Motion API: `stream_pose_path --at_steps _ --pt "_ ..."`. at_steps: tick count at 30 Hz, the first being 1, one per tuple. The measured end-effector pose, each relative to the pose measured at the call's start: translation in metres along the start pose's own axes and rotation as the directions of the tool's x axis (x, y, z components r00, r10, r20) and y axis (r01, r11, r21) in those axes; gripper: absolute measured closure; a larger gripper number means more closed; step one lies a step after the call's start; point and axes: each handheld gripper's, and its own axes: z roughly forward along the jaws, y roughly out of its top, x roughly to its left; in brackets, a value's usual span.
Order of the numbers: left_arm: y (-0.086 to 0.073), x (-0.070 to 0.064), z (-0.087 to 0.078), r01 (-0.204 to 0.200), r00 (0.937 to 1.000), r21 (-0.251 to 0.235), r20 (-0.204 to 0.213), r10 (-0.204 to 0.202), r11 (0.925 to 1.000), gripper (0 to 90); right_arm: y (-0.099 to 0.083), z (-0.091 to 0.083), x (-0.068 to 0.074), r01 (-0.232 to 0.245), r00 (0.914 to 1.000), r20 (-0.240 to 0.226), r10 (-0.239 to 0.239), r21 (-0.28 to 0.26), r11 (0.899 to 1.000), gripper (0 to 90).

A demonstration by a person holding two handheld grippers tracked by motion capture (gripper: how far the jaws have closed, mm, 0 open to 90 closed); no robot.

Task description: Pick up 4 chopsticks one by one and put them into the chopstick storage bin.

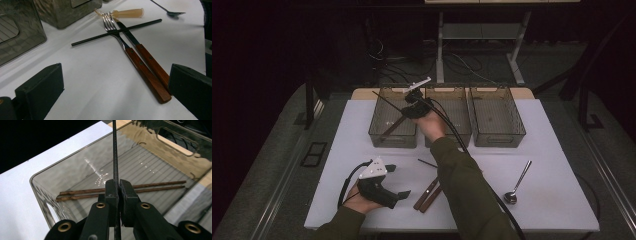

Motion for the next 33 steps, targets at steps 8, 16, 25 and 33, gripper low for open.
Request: stream_pose_path --at_steps 8,16,25,33 --pt "0.000 0.000 0.000 0.002 1.0000 -0.003 0.004 -0.002 1.0000 0.0 0.001 0.016 0.008 -0.007 0.9999 -0.010 0.007 0.015 1.000 85.7" --pt "0.000 0.000 0.000 0.003 1.0000 -0.005 0.008 -0.003 1.0000 0.0 0.000 0.024 0.012 -0.013 0.9999 -0.005 0.013 0.015 1.000 72.5" --pt "0.000 0.000 0.000 0.001 1.0000 -0.003 0.008 -0.001 1.0000 0.0 0.000 0.019 0.009 -0.008 1.0000 -0.001 0.008 0.013 1.000 57.5" --pt "0.000 0.000 0.000 -0.007 1.0000 -0.001 0.004 0.007 1.0000 0.0 -0.002 -0.002 0.004 0.006 0.9998 -0.020 -0.006 -0.008 1.000 50.7"
